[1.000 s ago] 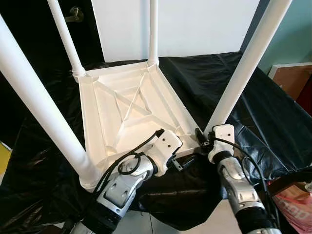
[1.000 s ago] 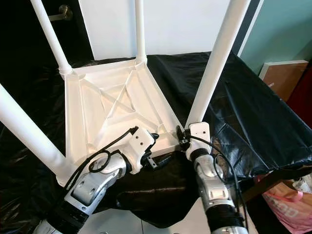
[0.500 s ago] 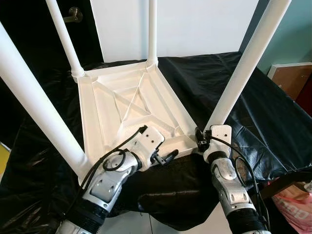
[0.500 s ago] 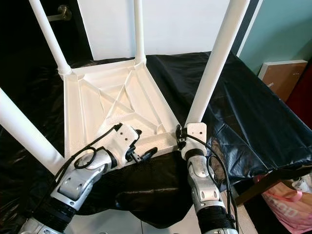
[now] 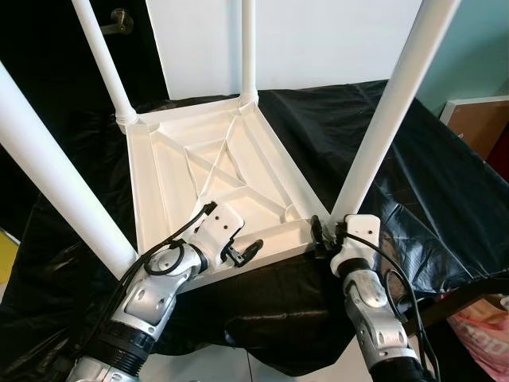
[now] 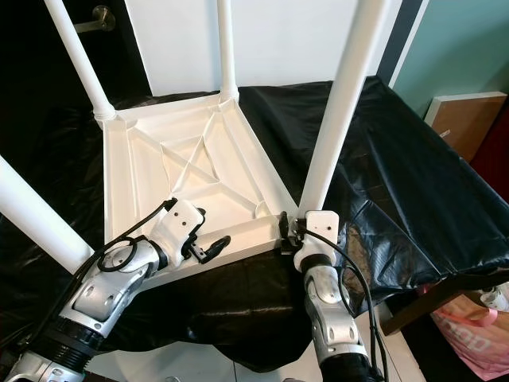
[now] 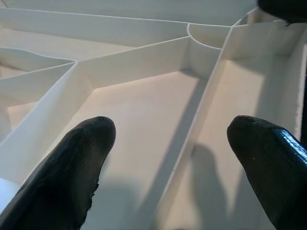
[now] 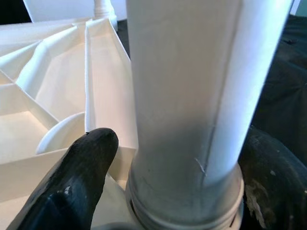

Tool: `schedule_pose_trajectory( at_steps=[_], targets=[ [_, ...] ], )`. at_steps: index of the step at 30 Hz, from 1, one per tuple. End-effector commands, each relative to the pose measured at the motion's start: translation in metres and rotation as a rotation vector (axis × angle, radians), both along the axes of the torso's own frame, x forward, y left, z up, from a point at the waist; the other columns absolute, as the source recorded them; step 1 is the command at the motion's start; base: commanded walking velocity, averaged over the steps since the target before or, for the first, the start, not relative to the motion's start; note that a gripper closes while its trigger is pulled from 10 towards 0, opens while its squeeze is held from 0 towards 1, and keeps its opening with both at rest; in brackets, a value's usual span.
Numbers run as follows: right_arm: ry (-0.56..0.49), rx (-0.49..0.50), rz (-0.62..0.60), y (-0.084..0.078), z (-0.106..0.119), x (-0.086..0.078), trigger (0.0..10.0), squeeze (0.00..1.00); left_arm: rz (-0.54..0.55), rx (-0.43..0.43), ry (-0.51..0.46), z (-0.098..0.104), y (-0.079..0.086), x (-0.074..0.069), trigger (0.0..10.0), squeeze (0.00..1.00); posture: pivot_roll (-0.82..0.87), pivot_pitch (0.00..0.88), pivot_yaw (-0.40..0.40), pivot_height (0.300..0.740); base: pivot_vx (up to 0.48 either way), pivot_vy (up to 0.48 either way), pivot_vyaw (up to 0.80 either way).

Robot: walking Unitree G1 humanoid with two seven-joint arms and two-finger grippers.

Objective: Building children table

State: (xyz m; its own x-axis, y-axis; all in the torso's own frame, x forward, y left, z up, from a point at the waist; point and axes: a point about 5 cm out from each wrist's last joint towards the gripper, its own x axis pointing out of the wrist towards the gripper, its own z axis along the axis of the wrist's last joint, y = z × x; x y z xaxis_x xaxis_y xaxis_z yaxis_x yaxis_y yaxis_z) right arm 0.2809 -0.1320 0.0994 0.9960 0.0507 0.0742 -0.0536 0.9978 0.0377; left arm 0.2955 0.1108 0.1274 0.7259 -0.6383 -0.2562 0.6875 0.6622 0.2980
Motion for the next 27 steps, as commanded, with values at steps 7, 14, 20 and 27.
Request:
schedule_pose_trajectory(
  at_steps=[7,14,20,27],
  targets=[
    [-0.047,0.026,0.039,-0.014,0.007,-0.008,10.0,0.0,-0.09,-0.027,0.048,-0.003,-0.004,-0.01,10.0,0.0,-0.14,0.05,-0.008,0.74,0.0,0.0,0.0],
    [-0.035,0.121,0.12,-0.015,0.011,-0.012,10.0,0.0,-0.146,-0.191,0.093,0.008,-0.018,-0.023,10.0,0.0,-0.16,0.055,-0.009,0.74,0.0,0.0,0.0],
    [0.007,0.096,0.146,-0.015,0.007,-0.014,10.0,0.0,-0.22,-0.273,0.146,0.012,-0.03,-0.04,10.0,0.0,-0.17,0.058,-0.009,0.74,0.0,0.0,0.0],
    [0.082,0.015,0.173,-0.02,0.0,-0.004,10.0,0.0,-0.198,-0.141,0.175,-0.005,-0.024,-0.043,10.0,0.0,-0.17,0.064,-0.007,0.74,0.0,0.0,0.0]
  ],
)
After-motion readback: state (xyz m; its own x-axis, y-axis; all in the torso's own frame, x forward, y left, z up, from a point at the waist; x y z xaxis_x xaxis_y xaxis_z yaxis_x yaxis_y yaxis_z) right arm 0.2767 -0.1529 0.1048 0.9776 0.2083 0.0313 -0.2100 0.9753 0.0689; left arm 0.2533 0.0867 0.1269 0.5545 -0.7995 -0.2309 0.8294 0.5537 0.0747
